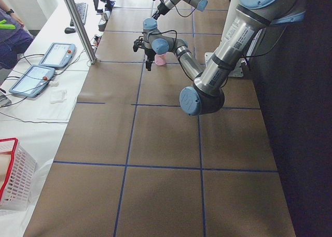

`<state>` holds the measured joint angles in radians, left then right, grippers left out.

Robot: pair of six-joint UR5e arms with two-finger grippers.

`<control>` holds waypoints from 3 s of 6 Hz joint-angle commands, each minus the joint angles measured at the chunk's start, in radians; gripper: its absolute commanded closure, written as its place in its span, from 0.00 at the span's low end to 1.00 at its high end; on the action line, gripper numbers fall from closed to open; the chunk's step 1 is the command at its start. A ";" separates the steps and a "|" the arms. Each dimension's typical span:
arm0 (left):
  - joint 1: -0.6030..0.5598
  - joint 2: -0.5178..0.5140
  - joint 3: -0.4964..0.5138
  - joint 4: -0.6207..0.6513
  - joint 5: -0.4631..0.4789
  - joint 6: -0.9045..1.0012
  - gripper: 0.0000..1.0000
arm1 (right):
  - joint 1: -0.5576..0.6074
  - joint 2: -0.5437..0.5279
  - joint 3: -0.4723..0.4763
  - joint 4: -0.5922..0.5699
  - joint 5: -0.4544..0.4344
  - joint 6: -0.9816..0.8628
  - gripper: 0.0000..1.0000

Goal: Collect pens into pen holder

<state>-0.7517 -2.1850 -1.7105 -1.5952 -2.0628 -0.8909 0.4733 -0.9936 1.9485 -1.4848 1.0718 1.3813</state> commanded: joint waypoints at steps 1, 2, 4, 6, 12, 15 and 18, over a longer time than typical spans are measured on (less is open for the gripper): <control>0.000 -0.001 0.002 0.000 0.000 0.000 0.01 | -0.067 0.074 -0.112 0.001 -0.156 0.090 1.00; 0.000 -0.002 0.002 0.000 0.000 0.000 0.01 | -0.105 0.079 -0.135 0.000 -0.192 0.113 1.00; 0.002 -0.002 0.003 0.000 0.000 0.000 0.01 | -0.180 0.079 -0.161 0.001 -0.272 0.151 1.00; 0.002 -0.004 0.003 0.000 0.000 0.000 0.01 | -0.193 0.082 -0.218 0.001 -0.325 0.171 1.00; 0.002 -0.006 0.000 0.000 -0.002 0.000 0.01 | -0.202 0.096 -0.221 0.000 -0.203 0.150 0.00; -0.003 -0.001 0.000 0.012 -0.002 0.013 0.01 | 0.072 0.081 -0.191 -0.076 0.522 -0.064 0.00; -0.047 0.019 -0.001 0.015 -0.023 0.038 0.01 | 0.392 0.047 -0.181 -0.149 1.066 -0.394 0.00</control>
<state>-0.7795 -2.1762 -1.7110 -1.5813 -2.0749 -0.8576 0.7597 -0.9237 1.7652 -1.6278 1.9586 1.0828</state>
